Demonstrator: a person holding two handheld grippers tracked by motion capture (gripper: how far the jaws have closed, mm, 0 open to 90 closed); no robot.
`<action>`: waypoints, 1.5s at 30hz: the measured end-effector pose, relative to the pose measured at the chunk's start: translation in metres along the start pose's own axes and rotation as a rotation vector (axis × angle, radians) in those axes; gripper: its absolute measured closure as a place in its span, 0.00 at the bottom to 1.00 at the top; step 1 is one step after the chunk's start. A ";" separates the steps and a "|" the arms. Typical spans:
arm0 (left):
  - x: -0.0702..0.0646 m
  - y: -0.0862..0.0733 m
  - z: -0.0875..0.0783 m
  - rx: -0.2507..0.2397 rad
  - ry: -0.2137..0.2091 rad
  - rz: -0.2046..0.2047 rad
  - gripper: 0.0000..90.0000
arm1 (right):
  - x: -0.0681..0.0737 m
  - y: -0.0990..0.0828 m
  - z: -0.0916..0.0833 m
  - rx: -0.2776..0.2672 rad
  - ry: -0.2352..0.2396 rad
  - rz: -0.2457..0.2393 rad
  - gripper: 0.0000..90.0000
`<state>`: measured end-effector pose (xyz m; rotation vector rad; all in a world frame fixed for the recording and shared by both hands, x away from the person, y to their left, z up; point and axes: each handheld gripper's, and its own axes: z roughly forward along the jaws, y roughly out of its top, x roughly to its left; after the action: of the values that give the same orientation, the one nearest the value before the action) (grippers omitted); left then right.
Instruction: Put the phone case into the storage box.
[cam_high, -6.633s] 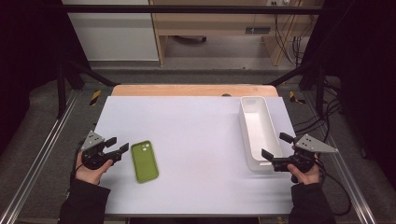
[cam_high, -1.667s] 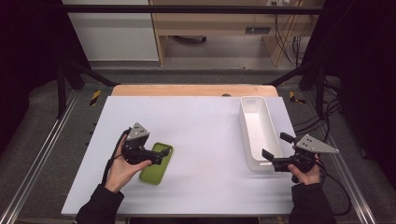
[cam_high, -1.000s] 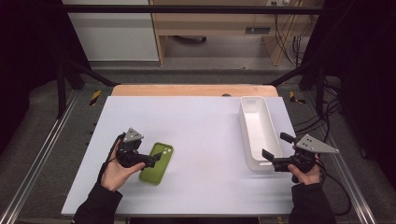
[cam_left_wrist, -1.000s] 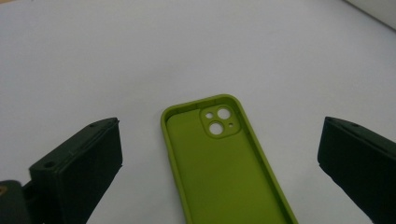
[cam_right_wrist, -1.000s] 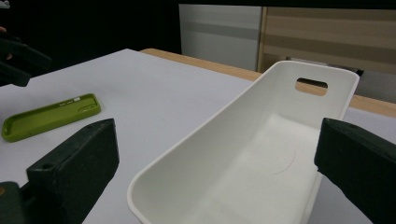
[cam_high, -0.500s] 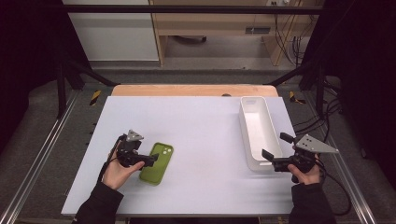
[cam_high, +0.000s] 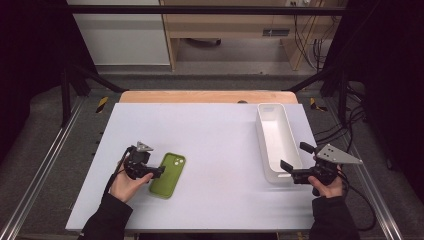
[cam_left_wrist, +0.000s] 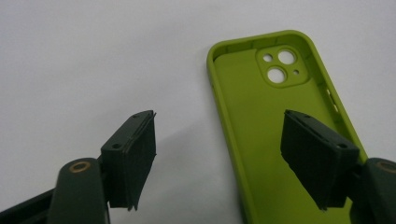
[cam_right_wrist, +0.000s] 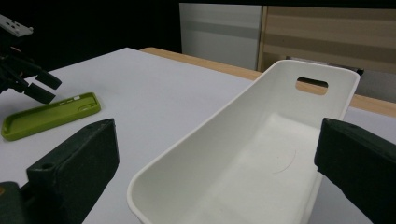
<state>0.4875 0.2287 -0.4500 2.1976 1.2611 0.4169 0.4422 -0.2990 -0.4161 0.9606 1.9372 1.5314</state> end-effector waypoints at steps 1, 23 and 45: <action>0.000 0.000 0.000 0.000 0.000 0.000 0.34 | 0.000 0.000 0.000 0.000 0.000 0.000 0.01; -0.006 -0.008 0.003 0.070 -0.010 0.019 0.67 | 0.000 0.000 -0.001 -0.004 -0.001 0.002 0.01; -0.006 -0.006 0.003 0.094 -0.057 -0.014 0.87 | 0.000 0.000 -0.001 -0.001 0.003 0.000 0.01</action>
<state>0.4820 0.2252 -0.4562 2.2607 1.2888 0.2924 0.4419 -0.2993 -0.4156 0.9587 1.9383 1.5339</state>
